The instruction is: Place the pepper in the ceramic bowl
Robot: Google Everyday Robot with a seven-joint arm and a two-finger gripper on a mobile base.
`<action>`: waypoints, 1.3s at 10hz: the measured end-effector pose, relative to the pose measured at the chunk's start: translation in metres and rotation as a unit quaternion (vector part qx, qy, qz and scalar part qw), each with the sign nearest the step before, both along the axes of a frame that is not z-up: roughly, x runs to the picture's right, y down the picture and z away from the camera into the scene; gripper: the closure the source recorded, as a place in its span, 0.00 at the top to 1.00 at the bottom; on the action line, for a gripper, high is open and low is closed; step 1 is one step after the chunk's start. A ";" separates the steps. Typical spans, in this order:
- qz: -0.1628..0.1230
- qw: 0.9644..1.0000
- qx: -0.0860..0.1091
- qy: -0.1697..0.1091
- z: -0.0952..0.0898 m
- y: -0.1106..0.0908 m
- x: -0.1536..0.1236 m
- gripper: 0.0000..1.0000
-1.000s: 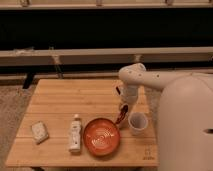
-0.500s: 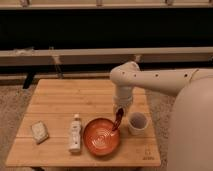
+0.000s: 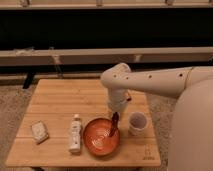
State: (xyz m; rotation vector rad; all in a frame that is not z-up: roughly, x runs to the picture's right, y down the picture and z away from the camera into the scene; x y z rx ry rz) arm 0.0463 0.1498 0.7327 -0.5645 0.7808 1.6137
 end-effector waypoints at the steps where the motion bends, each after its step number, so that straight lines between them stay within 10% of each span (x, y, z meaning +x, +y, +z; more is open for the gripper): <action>1: -0.007 1.000 -0.001 -0.003 -0.001 0.003 -0.005 0.00; 7: -0.044 0.999 -0.013 -0.018 -0.016 0.028 -0.020 0.00; 13: -0.079 0.996 -0.019 -0.026 -0.024 0.037 -0.036 0.67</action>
